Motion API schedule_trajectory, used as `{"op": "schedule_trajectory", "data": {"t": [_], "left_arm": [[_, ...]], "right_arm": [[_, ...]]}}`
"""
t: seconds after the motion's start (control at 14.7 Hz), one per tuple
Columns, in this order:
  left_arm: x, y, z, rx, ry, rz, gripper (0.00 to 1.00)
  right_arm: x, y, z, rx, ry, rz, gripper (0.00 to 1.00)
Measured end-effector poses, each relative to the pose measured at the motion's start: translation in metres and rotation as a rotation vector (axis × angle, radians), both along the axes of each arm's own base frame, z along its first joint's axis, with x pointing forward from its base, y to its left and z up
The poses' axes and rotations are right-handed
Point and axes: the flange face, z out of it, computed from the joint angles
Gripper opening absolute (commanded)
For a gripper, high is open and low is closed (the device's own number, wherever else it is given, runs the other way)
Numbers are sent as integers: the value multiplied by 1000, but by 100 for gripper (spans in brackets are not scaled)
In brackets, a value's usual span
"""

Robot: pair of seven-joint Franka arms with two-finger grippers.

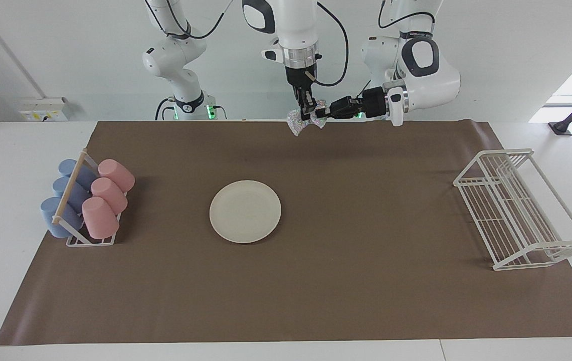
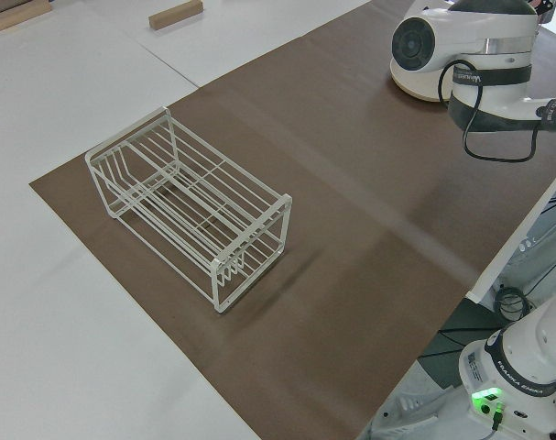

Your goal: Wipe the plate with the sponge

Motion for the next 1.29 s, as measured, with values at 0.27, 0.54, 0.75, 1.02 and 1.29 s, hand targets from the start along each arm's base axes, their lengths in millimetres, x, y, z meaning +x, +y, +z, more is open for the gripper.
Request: {"op": "schedule_trajectory", "data": {"t": [0.27, 0.54, 0.75, 1.02, 1.29], "left_arm": [[0, 0, 0, -3, 5, 3, 0], [2, 3, 0, -5, 11, 12, 0], [6, 12, 0, -7, 26, 36, 0], [16, 46, -7, 135, 20, 47, 0], [27, 89, -10, 394, -34, 6, 0]], "right_arm": [[0, -1, 2, -1, -9, 41, 100], [10, -25, 12, -12, -45, 254, 100], [28, -72, 19, -45, -41, 449, 100], [52, -147, 25, -76, 8, 699, 100], [80, -223, 29, -75, -5, 890, 100]]}}
